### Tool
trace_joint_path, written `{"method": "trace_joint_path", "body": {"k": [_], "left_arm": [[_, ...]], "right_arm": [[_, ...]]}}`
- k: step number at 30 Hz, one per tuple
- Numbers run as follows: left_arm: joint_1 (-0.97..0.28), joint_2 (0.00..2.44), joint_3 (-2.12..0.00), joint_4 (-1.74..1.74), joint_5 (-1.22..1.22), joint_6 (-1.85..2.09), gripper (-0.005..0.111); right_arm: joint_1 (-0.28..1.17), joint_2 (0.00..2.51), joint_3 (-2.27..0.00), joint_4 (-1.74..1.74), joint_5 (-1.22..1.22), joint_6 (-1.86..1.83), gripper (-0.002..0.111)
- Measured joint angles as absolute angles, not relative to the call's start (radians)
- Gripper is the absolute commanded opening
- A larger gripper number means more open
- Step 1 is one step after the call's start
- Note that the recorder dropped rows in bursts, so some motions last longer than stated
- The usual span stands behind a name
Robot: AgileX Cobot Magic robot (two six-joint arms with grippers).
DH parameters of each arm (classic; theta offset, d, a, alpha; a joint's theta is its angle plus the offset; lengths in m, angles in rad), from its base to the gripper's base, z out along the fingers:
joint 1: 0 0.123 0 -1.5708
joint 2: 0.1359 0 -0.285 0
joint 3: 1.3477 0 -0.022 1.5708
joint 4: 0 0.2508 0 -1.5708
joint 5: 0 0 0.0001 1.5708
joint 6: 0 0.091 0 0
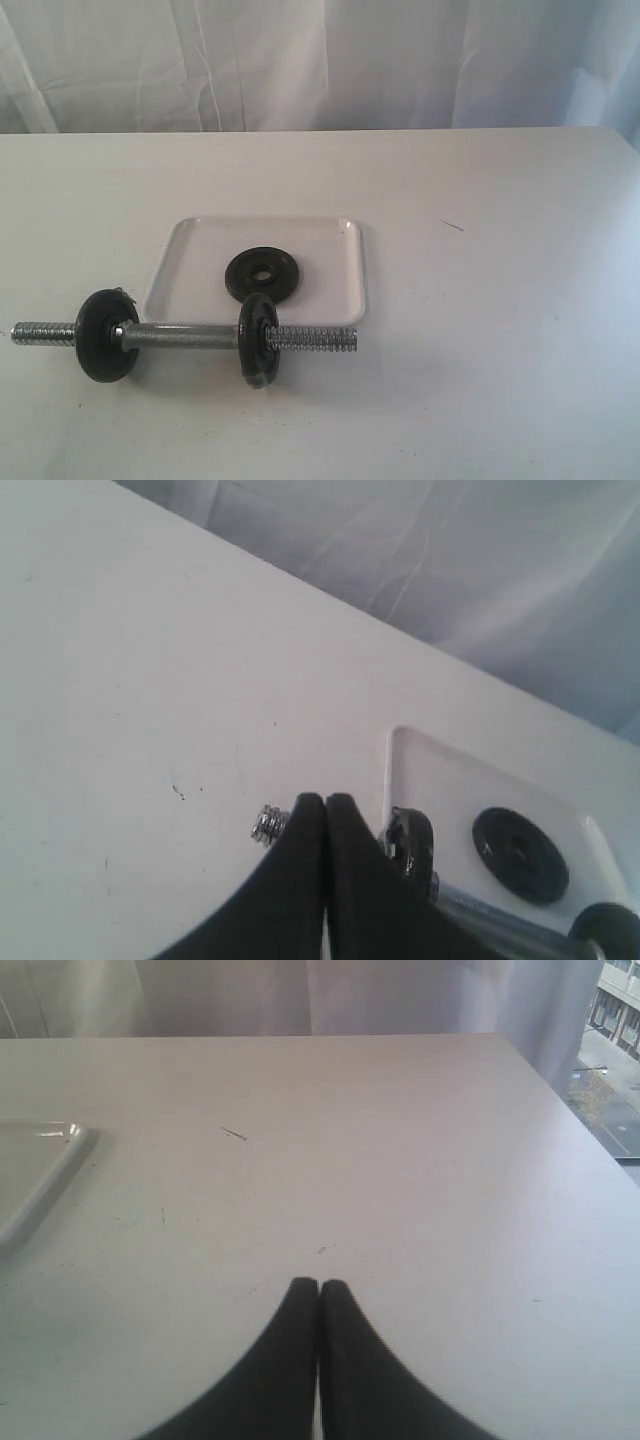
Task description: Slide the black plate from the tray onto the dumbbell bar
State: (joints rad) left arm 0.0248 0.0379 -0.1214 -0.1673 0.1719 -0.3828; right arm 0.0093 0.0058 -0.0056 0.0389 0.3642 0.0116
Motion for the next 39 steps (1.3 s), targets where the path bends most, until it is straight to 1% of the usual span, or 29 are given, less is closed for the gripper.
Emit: {"method": "trace_joint_path", "body": {"k": [2,3,4,5,7,10,14,21,25,30,33,37,39], "left_arm": [[0.025,0.116,-0.223,-0.214,0.232,-0.196,0.000],[0.025,0.191,-0.301,-0.280,0.261,-0.009,0.000],[0.025,0.225,-0.333,-0.315,0.280,0.098,0.000],[0.025,0.314,-0.418,-0.427,0.342,0.340,0.000],[0.025,0.458,-0.526,-0.621,0.469,0.697,0.000],[0.025,0.623,-0.620,-0.872,0.611,1.045,0.000],[0.025,0.774,-0.681,-0.920,0.611,1.159,0.000],[0.025,0.904,-0.781,-0.924,0.611,1.200,0.000],[0.025,0.978,-0.840,-0.927,0.640,1.329,0.000],[0.025,1.064,-0.861,-0.933,0.680,1.520,0.001],[0.000,1.117,-0.861,-0.933,0.684,1.560,0.015],[-0.072,1.179,-0.861,-0.934,0.682,1.582,0.044],[-0.117,1.210,-0.861,-0.934,0.667,1.584,0.054]], "right_arm": [[0.009,0.006,-0.006,0.039,0.364,0.016,0.000],[0.009,0.006,-0.006,0.039,0.364,0.016,0.000],[0.009,0.006,-0.006,0.039,0.364,0.016,0.000],[0.009,0.006,-0.006,0.039,0.364,0.016,0.000],[0.009,0.006,-0.006,0.039,0.364,0.016,0.000],[0.009,0.006,-0.006,0.039,0.364,0.019,0.000],[0.009,0.006,-0.006,0.039,0.364,0.019,0.000],[0.009,0.006,-0.006,0.039,0.364,0.019,0.000],[0.009,0.006,-0.006,0.039,0.364,0.019,0.000],[0.009,0.006,-0.006,0.039,0.364,0.019,0.000],[0.009,0.006,-0.006,0.039,0.364,0.019,0.000],[0.009,0.006,-0.006,0.039,0.364,0.019,0.000],[0.009,0.006,-0.006,0.039,0.364,0.019,0.000]]}}
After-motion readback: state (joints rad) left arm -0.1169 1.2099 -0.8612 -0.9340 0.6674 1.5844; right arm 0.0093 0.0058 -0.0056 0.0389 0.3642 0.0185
